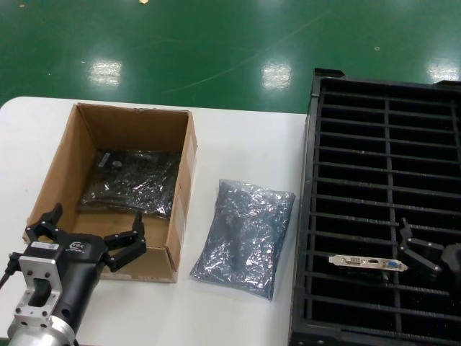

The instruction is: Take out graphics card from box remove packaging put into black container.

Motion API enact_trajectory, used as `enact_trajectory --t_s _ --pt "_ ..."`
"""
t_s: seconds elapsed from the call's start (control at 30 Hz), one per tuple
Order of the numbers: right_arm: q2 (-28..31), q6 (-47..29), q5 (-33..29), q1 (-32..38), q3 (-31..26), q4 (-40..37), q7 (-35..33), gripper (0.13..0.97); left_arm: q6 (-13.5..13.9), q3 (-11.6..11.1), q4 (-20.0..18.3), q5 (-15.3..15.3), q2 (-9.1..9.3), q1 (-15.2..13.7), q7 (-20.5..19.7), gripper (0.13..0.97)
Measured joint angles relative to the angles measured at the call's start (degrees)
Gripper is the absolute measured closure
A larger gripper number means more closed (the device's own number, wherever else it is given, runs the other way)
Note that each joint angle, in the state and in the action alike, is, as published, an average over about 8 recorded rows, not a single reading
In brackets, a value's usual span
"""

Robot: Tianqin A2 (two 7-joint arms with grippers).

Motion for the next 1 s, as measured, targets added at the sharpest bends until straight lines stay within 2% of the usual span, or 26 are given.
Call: enact_trajectory --t_s 1.0 --pt "0.0 0.0 0.0 0.0 0.0 0.0 0.0 0.129 0.0 0.0 0.0 0.0 0.0 0.0 0.0 0.132"
